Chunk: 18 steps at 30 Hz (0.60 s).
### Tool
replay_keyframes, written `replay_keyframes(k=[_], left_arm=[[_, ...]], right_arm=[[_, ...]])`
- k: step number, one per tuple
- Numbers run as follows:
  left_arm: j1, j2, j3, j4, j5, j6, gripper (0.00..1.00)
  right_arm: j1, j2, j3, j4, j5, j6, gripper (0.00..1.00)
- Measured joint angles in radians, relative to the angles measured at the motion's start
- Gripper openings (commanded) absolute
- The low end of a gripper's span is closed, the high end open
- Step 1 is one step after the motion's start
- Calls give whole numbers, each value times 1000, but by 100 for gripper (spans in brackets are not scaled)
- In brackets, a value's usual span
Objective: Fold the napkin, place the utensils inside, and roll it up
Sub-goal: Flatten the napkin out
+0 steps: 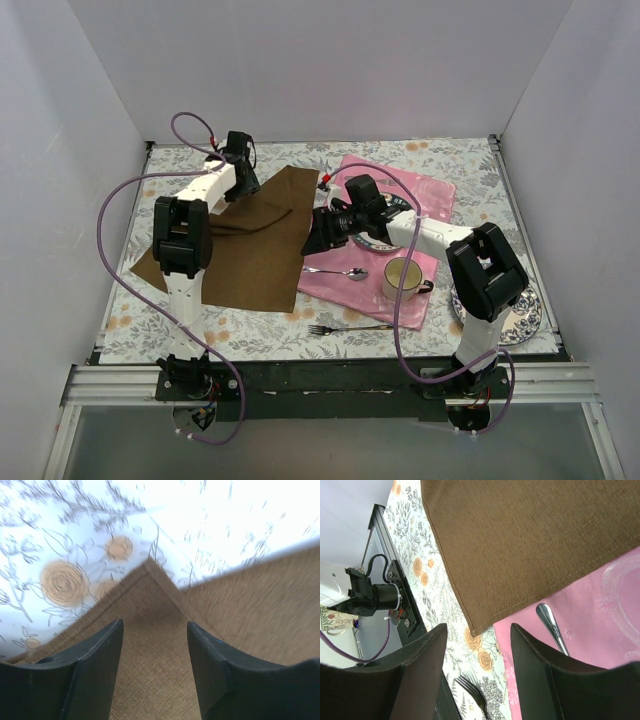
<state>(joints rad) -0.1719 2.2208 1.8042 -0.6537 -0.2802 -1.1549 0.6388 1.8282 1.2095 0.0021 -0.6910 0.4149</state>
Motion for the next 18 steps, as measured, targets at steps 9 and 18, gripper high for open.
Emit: replay_keyframes(k=[9,18], left_arm=[[27,32,64,31,-21,-50,53],[40,146,161,16,-38,-59,48]], right_arm=[[-4,-3,-15,0,0,0,61],[-6,-2,-15,1,0,0,61]])
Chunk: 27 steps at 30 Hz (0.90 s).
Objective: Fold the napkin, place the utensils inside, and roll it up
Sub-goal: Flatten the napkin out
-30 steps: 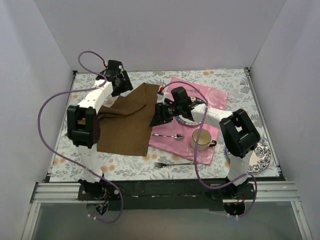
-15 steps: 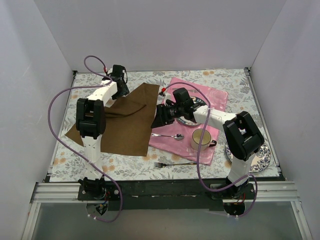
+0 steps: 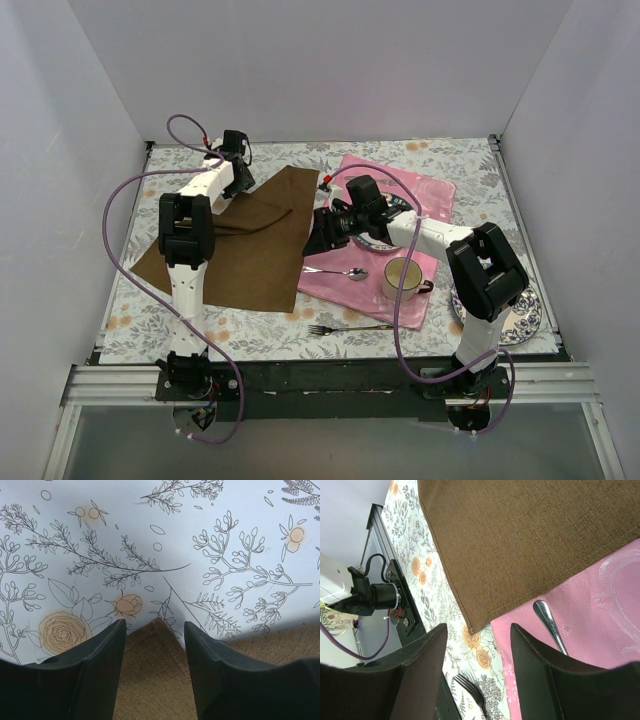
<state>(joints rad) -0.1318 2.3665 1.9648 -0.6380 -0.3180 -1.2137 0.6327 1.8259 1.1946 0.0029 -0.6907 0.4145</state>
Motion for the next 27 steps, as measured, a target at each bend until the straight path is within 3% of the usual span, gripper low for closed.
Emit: replay_keyframes(k=[11,12,17,27], left_arm=[[-6,-17,-42,19,-37,-15,30],[-9,-25,-58,27,-47,-16,21],[-21,-42,-94,45,-94,-21,0],[-19,-42,-18,35,-248,33,0]], right_arm=[[-5,6,6,1,-2,1,61],[-5,10,7,3,-3,1,61],[-5,27,7,8,-13,3,61],[-5,29,7,6,-10,2,61]])
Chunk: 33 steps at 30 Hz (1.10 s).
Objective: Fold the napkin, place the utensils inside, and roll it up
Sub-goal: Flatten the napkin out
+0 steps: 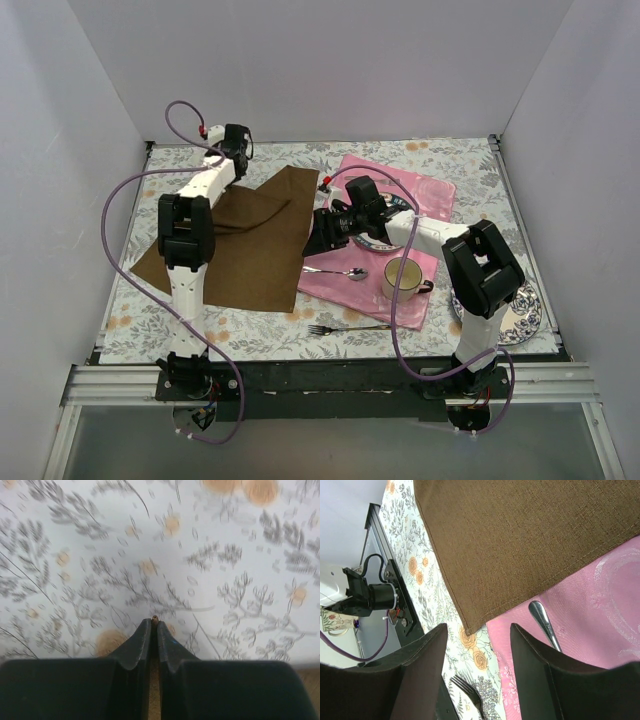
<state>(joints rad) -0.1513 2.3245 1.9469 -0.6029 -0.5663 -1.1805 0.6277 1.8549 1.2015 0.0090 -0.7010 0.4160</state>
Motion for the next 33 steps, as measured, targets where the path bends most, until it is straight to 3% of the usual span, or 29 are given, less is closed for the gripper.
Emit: replay_keyframes(k=[7,8,9,10,14,17,19,23,28,33], left_arm=[[107,6,121,111,-78,121,0],[128,14,140,134,-89,142,7],[154,37,180,153,-104,166,43],[177,68,234,175,-120,189,58],[243,161,363,260,-136,267,63],[246,173,369,270,-150,313,84],[226,160,347,282,-159,327,88],[180,84,245,237,-135,288,88],[147,-70,87,79,37,131,86],[157,-352,-304,66,268,-16,84]], right_arm=[[0,5,19,-6,6,5,61],[0,7,23,-5,6,8,61],[0,11,27,-6,6,12,61],[0,16,32,-5,7,16,61],[8,44,63,-8,21,25,61],[18,63,86,-10,37,24,61],[29,67,93,-11,47,24,61],[50,85,124,-37,73,9,60],[85,167,236,-111,182,-31,56],[133,244,356,-195,357,-61,49]])
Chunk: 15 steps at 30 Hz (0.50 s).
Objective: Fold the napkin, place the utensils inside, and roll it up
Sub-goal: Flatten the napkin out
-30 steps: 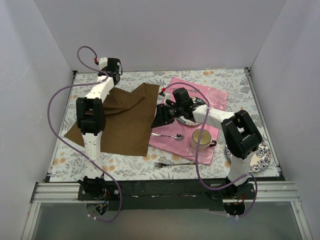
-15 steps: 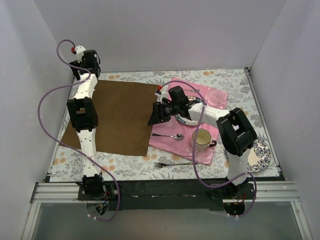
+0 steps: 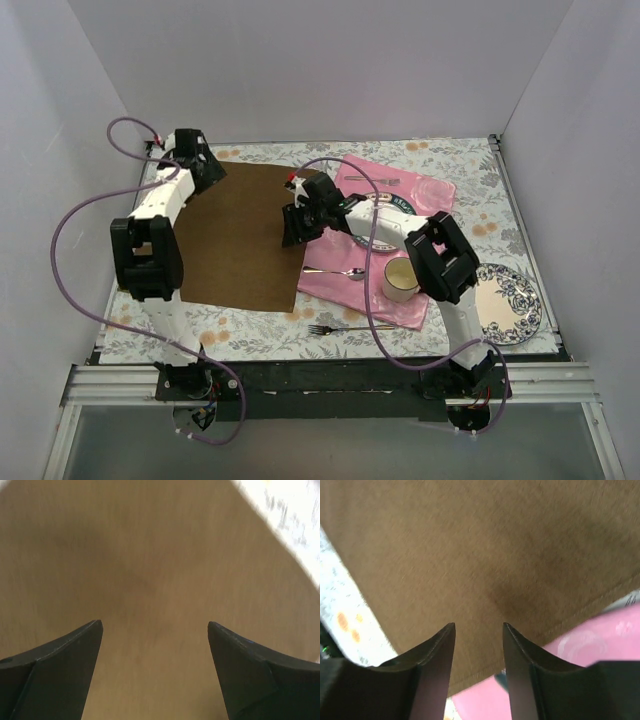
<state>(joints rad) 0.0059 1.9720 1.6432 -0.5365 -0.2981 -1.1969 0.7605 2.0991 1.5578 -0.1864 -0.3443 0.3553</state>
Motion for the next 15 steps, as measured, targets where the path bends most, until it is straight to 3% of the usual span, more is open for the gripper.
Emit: replay_keyframes(k=[6,15], left_arm=[[-13,-216,-325,23,203,-95,84],[-48,-302,-472,74,329,-139,87]], right_arm=[[43,82,135,-60,142,-20,47],[46,166,193,-79,211,-19,45]])
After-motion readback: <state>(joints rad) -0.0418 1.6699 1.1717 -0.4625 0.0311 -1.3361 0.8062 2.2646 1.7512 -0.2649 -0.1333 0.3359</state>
